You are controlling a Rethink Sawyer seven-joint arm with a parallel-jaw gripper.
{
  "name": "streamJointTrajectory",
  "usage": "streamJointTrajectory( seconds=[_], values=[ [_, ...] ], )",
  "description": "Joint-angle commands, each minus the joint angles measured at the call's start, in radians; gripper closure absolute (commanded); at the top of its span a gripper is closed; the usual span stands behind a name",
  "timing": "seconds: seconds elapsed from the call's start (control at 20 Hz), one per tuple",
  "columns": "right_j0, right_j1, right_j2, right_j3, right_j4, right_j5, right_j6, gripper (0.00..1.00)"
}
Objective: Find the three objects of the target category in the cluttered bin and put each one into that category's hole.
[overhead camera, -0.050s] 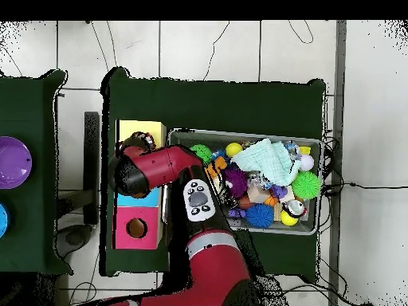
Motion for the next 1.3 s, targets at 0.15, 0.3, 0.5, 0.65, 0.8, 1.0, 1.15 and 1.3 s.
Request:
streamJointTrajectory(
  seconds=[0.15,0.3,0.5,0.65,0.8,1.0,1.15,1.3],
  values=[
    [-0.033,0.092,0.007,-0.025,-0.032,0.015,0.07,1.0],
    [-0.044,0.084,0.016,-0.014,-0.037,0.016,0.065,1.0],
    [-0.05,0.074,0.019,-0.002,-0.036,0.033,0.058,1.0],
    [-0.047,0.071,0.012,0.003,-0.037,0.042,0.058,0.0],
    [-0.043,0.068,0.006,0.002,-0.035,0.069,0.05,0.0],
    [-0.042,0.06,0.006,0.012,-0.033,0.073,0.052,0.0],
    [-0.04,0.055,0.002,0.02,-0.036,0.077,0.051,0.0],
    [-0.036,0.044,-0.002,0.026,-0.032,0.106,0.043,0.0]
  ],
)
